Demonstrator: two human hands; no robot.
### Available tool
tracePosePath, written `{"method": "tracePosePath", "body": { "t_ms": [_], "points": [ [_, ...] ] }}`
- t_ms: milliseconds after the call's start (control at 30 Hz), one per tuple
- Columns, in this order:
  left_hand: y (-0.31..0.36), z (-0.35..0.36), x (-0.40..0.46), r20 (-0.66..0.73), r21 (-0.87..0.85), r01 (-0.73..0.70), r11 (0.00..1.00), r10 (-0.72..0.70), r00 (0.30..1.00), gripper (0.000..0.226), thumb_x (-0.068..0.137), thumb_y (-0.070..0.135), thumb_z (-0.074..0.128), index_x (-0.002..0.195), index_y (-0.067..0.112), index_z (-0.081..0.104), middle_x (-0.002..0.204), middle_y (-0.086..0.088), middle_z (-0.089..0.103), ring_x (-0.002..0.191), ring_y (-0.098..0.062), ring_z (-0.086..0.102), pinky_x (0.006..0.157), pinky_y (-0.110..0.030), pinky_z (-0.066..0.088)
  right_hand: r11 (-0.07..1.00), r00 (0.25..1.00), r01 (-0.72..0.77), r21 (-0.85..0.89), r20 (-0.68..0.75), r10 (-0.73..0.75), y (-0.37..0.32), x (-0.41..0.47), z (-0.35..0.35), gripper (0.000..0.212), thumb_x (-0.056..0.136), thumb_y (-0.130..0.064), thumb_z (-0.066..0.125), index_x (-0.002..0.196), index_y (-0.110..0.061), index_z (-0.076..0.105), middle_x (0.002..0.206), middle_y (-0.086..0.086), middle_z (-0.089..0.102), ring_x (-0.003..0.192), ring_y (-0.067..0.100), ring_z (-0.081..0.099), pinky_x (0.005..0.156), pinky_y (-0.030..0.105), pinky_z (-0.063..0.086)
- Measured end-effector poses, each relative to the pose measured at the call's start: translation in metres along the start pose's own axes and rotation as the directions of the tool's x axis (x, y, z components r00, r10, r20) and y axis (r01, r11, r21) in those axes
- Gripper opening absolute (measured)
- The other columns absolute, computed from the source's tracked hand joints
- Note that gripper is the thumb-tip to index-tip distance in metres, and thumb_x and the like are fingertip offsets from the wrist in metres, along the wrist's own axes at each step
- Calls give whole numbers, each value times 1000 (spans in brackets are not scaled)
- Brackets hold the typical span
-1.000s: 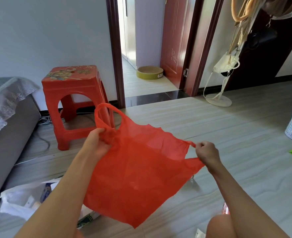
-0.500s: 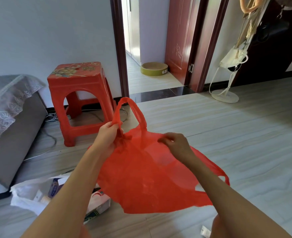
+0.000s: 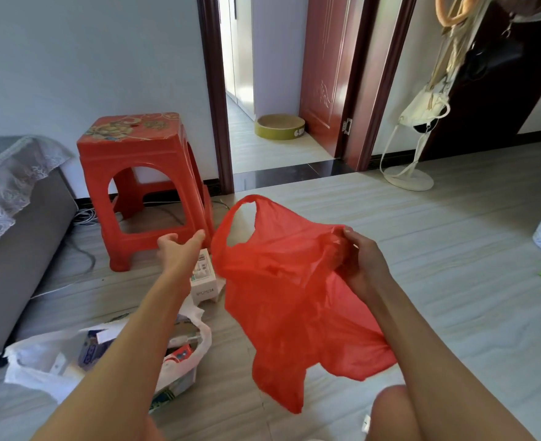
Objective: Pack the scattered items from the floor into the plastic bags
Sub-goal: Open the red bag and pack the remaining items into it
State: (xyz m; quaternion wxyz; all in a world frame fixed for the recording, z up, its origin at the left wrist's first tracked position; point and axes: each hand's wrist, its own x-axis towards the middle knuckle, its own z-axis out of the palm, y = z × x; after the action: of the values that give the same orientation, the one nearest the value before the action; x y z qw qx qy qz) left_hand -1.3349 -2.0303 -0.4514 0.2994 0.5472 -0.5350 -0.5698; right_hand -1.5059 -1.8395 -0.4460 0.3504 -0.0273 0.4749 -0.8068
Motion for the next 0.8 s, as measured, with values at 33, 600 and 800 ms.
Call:
{"method": "tracePosePath", "body": {
  "t_ms": [33, 600, 800],
  "points": [
    [1, 5, -10, 76, 2, 30, 1000, -30, 997, 60, 83, 41, 63, 129, 12, 38, 122, -9, 48, 100, -23, 52, 79, -38, 47, 1000, 999, 29, 0, -12, -29, 1, 2, 0, 20, 91, -12, 47, 78, -13, 62, 63, 2, 60, 47, 11, 54, 46, 19, 43],
    [-18, 48, -30, 560, -21, 466, 885, -376, 738, 11, 88, 10, 58, 77, 8, 59, 60, -3, 66, 56, -13, 62, 48, -22, 52, 978, 976, -198, 61, 103, 191, 5, 5, -13, 20, 90, -13, 42, 78, -12, 58, 57, 3, 65, 52, 16, 64, 57, 31, 53],
    [-2, -2, -5, 675, -475, 699, 534, -288, 679, 19, 81, -4, 53, 98, -7, 61, 90, -22, 70, 77, -32, 71, 56, -40, 58, 902, 966, -160, 402, -125, 227, -1, 12, -56, 16, 62, 0, 44, 70, -7, 56, 47, 10, 63, 39, 19, 62, 47, 24, 52]
  ]
}}
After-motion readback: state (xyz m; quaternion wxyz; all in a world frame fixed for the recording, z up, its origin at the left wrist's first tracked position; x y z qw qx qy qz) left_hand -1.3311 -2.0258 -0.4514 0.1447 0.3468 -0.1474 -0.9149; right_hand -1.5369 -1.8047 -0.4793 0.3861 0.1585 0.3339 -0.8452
